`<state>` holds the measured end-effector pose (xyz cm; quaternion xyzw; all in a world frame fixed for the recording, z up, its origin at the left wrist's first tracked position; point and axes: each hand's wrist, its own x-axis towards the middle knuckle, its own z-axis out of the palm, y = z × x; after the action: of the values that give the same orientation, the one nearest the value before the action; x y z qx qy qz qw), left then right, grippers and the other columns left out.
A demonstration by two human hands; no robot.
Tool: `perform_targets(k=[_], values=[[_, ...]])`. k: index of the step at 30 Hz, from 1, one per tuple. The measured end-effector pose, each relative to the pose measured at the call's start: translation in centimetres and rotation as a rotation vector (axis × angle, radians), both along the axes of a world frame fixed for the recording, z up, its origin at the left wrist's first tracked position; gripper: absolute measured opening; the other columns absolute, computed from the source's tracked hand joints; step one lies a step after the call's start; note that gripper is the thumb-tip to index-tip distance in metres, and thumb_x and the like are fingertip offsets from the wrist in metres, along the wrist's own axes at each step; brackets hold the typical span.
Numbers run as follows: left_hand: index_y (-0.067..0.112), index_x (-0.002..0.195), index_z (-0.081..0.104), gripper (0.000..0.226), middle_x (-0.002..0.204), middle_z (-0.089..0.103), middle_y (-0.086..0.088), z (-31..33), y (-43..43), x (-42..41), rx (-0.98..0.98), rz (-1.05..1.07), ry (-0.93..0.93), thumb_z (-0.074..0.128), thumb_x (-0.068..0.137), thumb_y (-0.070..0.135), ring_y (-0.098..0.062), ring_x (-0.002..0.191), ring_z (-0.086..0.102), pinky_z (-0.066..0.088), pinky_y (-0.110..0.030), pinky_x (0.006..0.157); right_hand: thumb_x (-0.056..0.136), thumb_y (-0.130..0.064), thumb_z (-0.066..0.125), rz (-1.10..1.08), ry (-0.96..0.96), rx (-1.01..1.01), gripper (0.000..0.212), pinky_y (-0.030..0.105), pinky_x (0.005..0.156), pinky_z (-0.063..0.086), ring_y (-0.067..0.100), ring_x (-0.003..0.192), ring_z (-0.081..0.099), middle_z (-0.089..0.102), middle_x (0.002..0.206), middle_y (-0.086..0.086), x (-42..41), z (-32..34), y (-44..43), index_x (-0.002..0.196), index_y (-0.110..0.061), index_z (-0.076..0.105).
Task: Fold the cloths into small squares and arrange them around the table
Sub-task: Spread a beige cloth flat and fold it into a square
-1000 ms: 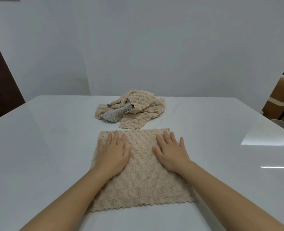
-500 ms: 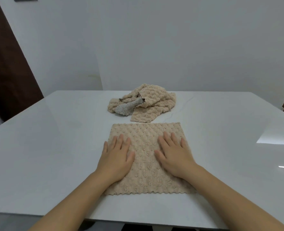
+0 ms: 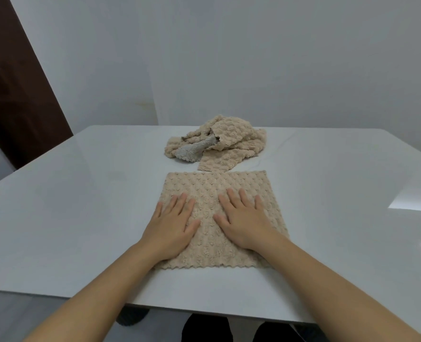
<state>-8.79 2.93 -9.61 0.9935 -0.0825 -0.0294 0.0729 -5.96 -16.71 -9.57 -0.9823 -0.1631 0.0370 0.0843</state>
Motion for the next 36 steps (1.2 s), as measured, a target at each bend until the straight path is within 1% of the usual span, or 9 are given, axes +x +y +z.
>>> perform_targets(k=[10, 13, 15, 18, 21, 25, 27, 31, 36], values=[[0.028, 0.155, -0.005, 0.066, 0.159, -0.015, 0.015, -0.6, 1.2, -1.3, -0.029, -0.110, -0.022, 0.014, 0.098, 0.056, -0.002, 0.145, -0.018, -0.010, -0.035, 0.120, 0.100, -0.057, 0.013, 0.058, -0.010, 0.023, 0.063, 0.051, 0.119, -0.012, 0.020, 0.150, -0.014, -0.008, 0.164, -0.006, -1.0, -0.4, -0.6, 0.156, -0.031, 0.001], [0.026, 0.152, 0.025, 0.064, 0.158, 0.017, 0.015, -0.3, 1.7, -2.0, -0.136, -0.151, -0.153, 0.028, 0.096, 0.057, -0.004, 0.147, 0.010, 0.006, -0.033, 0.122, 0.101, -0.055, 0.016, 0.079, -0.031, 0.043, 0.062, 0.050, 0.119, -0.010, 0.021, 0.150, -0.010, -0.004, 0.164, -0.004, -1.5, -0.3, -1.3, 0.157, -0.029, 0.005], [0.026, 0.120, 0.059, 0.043, 0.124, 0.055, 0.015, 0.5, 1.6, -2.8, -0.195, -0.271, -0.355, 0.044, 0.091, 0.053, -0.003, 0.116, 0.048, 0.042, -0.030, 0.102, 0.102, -0.050, 0.023, 0.131, -0.100, 0.107, 0.059, 0.047, 0.121, 0.001, 0.022, 0.151, 0.005, 0.012, 0.163, -0.002, -1.9, -0.1, -1.7, 0.155, -0.026, 0.020], [0.029, 0.083, 0.056, 0.025, 0.079, 0.052, 0.019, 1.5, 1.3, -4.2, -0.249, -0.421, -0.343, 0.061, 0.082, 0.054, 0.001, 0.075, 0.048, 0.040, -0.015, 0.067, 0.095, -0.046, 0.032, 0.259, -0.264, 0.199, 0.045, 0.038, 0.096, 0.042, 0.020, 0.115, 0.052, 0.056, 0.123, -0.003, -2.7, 0.2, -2.3, 0.125, -0.023, 0.057], [0.029, 0.081, 0.054, 0.027, 0.075, 0.049, 0.017, 1.5, 1.4, -4.7, -0.192, -0.475, -0.279, 0.059, 0.083, 0.055, -0.001, 0.073, 0.047, 0.039, -0.016, 0.063, 0.090, -0.054, 0.036, 0.328, -0.260, 0.241, 0.039, 0.035, 0.075, 0.048, 0.011, 0.088, 0.053, 0.056, 0.094, -0.010, -3.7, 0.6, -2.5, 0.102, -0.026, 0.061], [0.029, 0.080, 0.047, 0.025, 0.069, 0.049, 0.014, 1.6, 1.1, -3.9, -0.149, -0.364, -0.314, 0.040, 0.093, 0.049, -0.005, 0.064, 0.046, 0.035, -0.018, 0.056, 0.077, -0.078, 0.029, 0.286, -0.208, 0.104, 0.064, 0.033, 0.084, 0.040, 0.009, 0.097, 0.045, 0.052, 0.103, -0.013, -4.8, 1.1, -2.1, 0.114, -0.032, 0.055], [0.032, 0.082, 0.044, 0.018, 0.068, 0.052, 0.013, 1.7, 1.0, -3.5, -0.175, -0.289, -0.296, 0.042, 0.095, 0.045, -0.006, 0.063, 0.049, 0.037, -0.021, 0.057, 0.079, -0.069, 0.031, 0.248, -0.235, 0.021, 0.058, 0.035, 0.085, 0.039, 0.013, 0.103, 0.046, 0.051, 0.109, -0.011, -5.0, 1.4, -1.7, 0.119, -0.032, 0.050], [0.031, 0.091, 0.050, 0.011, 0.081, 0.053, 0.018, 2.5, 1.6, -3.2, -0.188, -0.280, -0.182, 0.053, 0.086, 0.021, 0.000, 0.076, 0.050, 0.043, -0.021, 0.066, 0.085, -0.020, 0.047, 0.185, -0.228, 0.099, 0.032, 0.038, 0.081, 0.043, 0.024, 0.101, 0.052, 0.056, 0.109, -0.002, -4.4, 2.1, -2.9, 0.117, -0.021, 0.048], [0.029, 0.081, 0.063, 0.021, 0.079, 0.066, 0.015, 2.7, 3.9, -3.2, -0.505, -0.068, -0.123, 0.062, 0.081, 0.008, -0.004, 0.078, 0.058, 0.043, -0.016, 0.067, 0.080, -0.008, 0.056, 0.021, -0.006, 0.403, 0.023, 0.025, 0.068, 0.043, 0.015, 0.079, 0.055, 0.062, 0.087, -0.010, -3.2, 3.8, -5.4, 0.093, -0.027, 0.052]])
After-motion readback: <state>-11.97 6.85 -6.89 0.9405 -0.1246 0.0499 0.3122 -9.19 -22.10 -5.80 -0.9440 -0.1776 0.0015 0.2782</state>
